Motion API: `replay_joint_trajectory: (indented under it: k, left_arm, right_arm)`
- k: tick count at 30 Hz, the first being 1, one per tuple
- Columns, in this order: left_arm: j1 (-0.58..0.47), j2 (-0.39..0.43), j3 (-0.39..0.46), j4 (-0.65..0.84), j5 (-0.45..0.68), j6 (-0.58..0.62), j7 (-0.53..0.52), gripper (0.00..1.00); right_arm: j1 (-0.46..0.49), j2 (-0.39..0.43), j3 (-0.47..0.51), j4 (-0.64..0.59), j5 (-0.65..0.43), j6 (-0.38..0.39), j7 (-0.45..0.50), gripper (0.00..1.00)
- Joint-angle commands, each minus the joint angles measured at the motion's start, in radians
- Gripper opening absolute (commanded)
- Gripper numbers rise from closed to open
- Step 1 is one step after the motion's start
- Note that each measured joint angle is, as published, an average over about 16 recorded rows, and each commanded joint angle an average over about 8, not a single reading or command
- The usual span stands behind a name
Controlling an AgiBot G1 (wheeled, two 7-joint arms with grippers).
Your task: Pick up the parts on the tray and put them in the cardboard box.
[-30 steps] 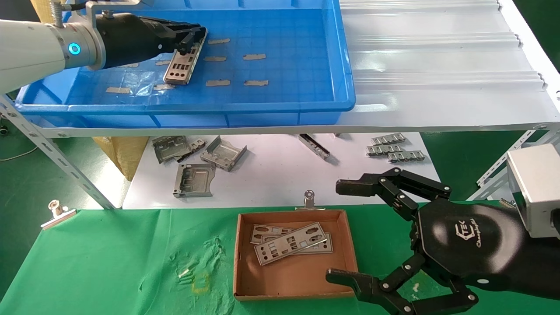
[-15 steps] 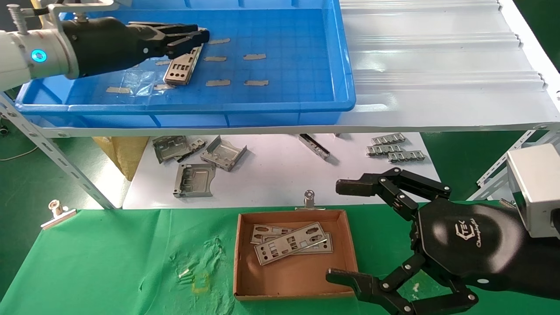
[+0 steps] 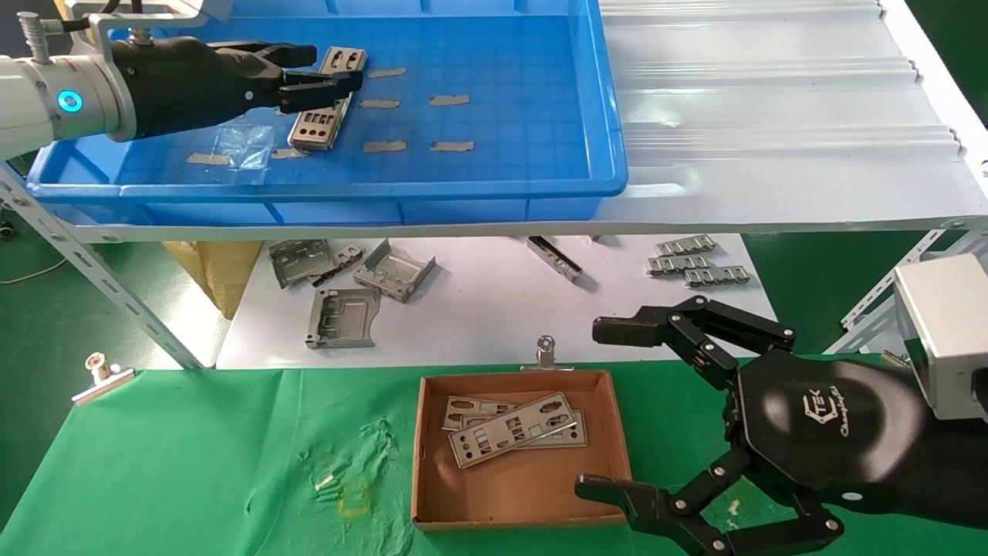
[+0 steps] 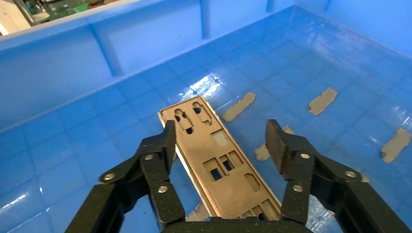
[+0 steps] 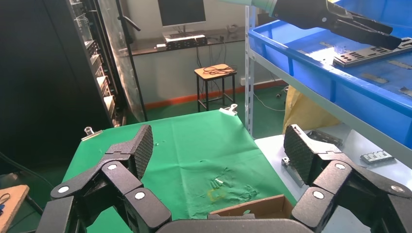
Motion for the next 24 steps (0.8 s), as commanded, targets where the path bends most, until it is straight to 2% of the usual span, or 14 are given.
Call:
replay_joint_trajectory:
  k: [1,7,8,24]
  left_arm:
    - [-0.003,0.003,0.005,0.004,0.007,-0.004,-0.006,0.81]
    - [0.001,0.010,0.008,0.008,0.012,-0.020,-0.013,0.06]
    - [0.002,0.011,0.009,0.008,0.012,-0.020,-0.014,0.00]
    - [0.007,0.015,0.010,0.005,0.014,-0.030,-0.021,0.00]
  right_arm:
    - [0.000,0.000,0.000,0.000,0.000,0.000,0.000,1.00]
    - [0.000,0.000,0.000,0.000,0.000,0.000,0.000,1.00]
    - [0.000,0.000,0.000,0.000,0.000,0.000,0.000,1.00]
    - [0.000,0.000,0.000,0.000,0.000,0.000,0.000,1.00]
